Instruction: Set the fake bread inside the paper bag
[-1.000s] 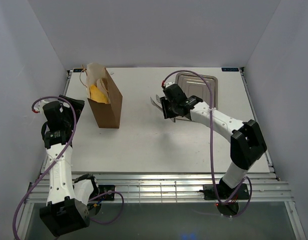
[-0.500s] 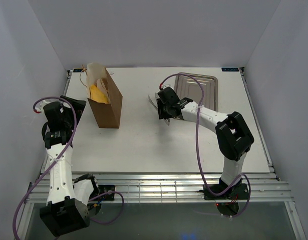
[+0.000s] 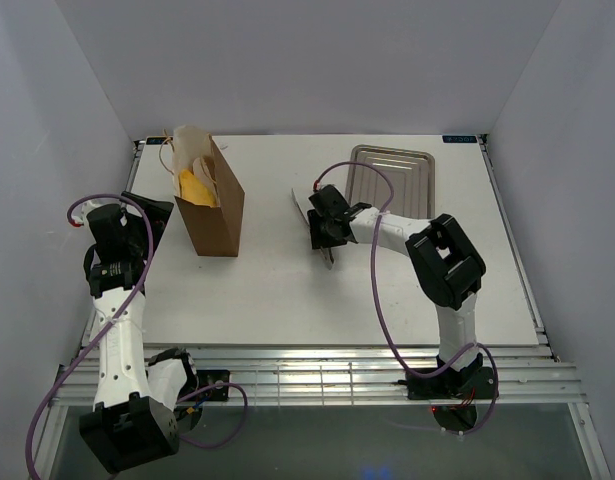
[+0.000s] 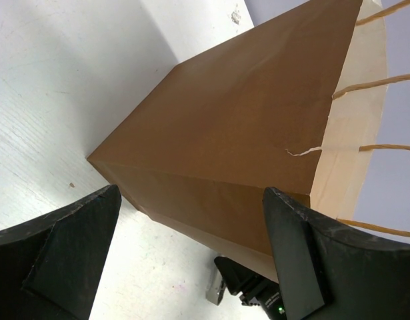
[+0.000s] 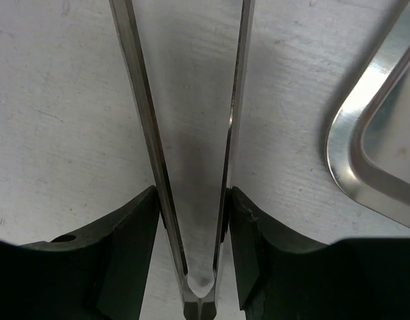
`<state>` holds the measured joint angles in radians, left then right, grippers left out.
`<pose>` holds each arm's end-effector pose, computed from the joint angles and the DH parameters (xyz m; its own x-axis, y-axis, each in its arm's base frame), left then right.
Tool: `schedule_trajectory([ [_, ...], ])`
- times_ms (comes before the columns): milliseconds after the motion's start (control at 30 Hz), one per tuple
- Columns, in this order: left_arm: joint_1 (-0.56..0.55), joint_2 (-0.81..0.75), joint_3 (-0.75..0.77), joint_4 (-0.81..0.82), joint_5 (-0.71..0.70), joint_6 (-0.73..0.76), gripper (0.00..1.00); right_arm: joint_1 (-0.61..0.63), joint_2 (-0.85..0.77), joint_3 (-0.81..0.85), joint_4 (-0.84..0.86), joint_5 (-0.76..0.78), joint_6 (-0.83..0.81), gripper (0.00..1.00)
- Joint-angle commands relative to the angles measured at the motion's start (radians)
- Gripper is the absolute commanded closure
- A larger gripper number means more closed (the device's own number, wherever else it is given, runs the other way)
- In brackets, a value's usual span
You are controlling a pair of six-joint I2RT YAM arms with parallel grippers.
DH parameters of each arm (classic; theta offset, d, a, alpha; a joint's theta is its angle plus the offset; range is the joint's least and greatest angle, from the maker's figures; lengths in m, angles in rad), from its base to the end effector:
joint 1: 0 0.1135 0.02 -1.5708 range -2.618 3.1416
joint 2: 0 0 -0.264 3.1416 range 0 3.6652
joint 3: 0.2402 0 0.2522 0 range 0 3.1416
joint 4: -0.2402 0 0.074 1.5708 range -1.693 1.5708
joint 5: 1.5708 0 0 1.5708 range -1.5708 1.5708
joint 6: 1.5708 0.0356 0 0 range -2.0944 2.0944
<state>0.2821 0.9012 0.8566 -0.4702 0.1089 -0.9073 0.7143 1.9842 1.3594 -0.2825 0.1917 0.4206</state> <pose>0.1920 0.0516 0.3157 -0.1448 -0.8574 -0.4939 -0.4870 0.4963 -0.7187 0.3270 0.2746 0.1748 -0.7698 -0.1369 -0.6235 -0.2630 0.9580 0.1144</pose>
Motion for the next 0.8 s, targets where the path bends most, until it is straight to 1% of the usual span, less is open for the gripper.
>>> schedule_trajectory([
  [0,-0.001,-0.019,0.004,0.004,0.011,-0.004,0.02,-0.001,0.014,0.010,0.045,-0.026,0.012,0.49],
  [133,-0.003,-0.022,0.005,0.005,0.011,-0.002,0.02,-0.001,0.039,0.018,0.045,-0.037,0.009,0.47],
  [233,-0.003,-0.022,0.005,0.005,0.011,-0.004,0.02,0.001,0.041,0.020,0.048,-0.060,0.000,0.44],
  [267,-0.003,-0.022,0.007,0.004,0.011,-0.004,0.02,0.002,0.039,0.018,0.049,-0.061,-0.005,0.37],
  [300,-0.003,-0.022,0.007,0.004,0.009,-0.001,0.02,0.004,0.031,0.012,0.057,-0.060,-0.011,0.22],
  [333,-0.003,-0.022,0.007,0.004,0.009,-0.002,0.02,0.007,0.016,0.007,0.063,-0.055,-0.023,0.12],
  [367,-0.003,-0.021,0.007,0.004,0.011,-0.004,0.02,0.008,0.005,-0.006,0.071,-0.054,-0.029,0.10],
  [500,-0.003,0.001,0.021,0.018,0.040,-0.002,0.02,0.008,-0.036,-0.010,0.065,-0.031,-0.049,0.10],
  [600,-0.003,0.034,0.059,0.027,0.070,0.031,0.02,0.010,-0.088,-0.025,0.063,-0.025,-0.068,0.10],
  [667,-0.003,0.042,0.082,0.036,0.083,0.060,0.02,0.010,-0.143,-0.043,0.078,-0.024,-0.077,0.10],
  [767,-0.003,0.030,0.079,0.091,0.147,0.088,0.02,0.010,-0.229,-0.085,0.083,-0.012,-0.095,0.10],
])
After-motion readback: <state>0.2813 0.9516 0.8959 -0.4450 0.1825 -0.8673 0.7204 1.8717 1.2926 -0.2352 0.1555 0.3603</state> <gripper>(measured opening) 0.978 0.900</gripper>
